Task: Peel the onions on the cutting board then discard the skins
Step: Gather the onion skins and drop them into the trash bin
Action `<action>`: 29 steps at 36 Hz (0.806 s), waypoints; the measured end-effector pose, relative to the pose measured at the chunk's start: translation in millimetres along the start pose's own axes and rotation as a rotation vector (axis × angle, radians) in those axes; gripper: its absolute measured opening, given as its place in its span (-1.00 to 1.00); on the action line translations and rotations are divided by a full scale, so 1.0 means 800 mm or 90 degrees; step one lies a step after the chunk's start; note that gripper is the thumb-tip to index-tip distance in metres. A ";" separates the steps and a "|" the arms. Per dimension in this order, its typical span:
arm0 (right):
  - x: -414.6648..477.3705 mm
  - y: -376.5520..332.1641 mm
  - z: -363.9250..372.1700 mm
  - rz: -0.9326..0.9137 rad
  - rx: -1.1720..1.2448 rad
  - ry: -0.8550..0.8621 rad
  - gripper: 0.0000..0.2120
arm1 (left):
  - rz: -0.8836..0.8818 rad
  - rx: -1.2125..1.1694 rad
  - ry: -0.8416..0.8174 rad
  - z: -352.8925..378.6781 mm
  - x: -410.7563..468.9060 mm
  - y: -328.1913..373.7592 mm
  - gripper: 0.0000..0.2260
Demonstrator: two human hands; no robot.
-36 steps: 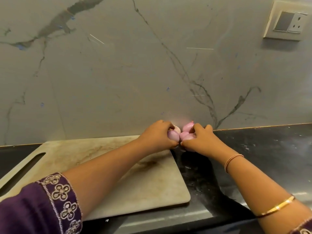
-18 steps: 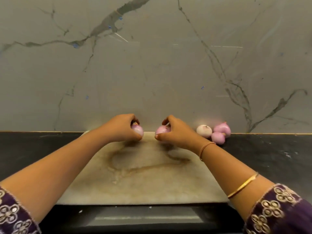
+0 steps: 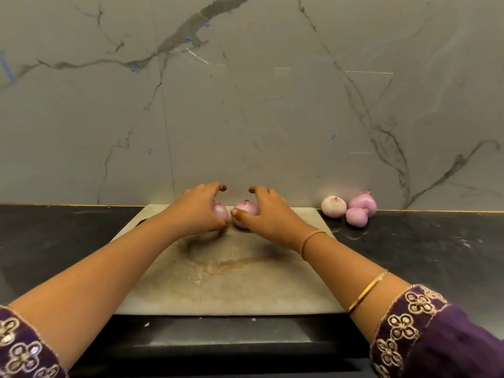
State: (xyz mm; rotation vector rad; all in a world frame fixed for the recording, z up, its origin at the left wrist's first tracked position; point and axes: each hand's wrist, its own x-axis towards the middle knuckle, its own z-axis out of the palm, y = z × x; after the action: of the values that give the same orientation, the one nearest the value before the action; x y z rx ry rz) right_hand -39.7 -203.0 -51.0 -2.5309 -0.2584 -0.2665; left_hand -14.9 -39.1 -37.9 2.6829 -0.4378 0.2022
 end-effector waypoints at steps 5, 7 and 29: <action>-0.010 0.023 -0.034 0.047 -0.004 0.118 -0.49 | 0.008 0.085 0.060 -0.003 -0.001 0.023 -0.32; -0.017 0.037 -0.052 0.087 -0.033 0.158 -0.52 | 0.042 0.117 0.089 -0.003 -0.001 0.043 -0.36; -0.052 0.160 -0.101 0.246 -0.169 0.155 -0.78 | 0.161 -0.007 -0.046 0.125 0.091 0.213 -0.54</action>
State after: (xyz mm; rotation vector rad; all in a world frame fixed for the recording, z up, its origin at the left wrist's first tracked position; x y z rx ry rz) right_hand -59.3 -358.4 -63.0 -2.7030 0.3809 -0.4745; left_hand 4.3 -248.1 -49.7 2.6249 -0.7980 0.1744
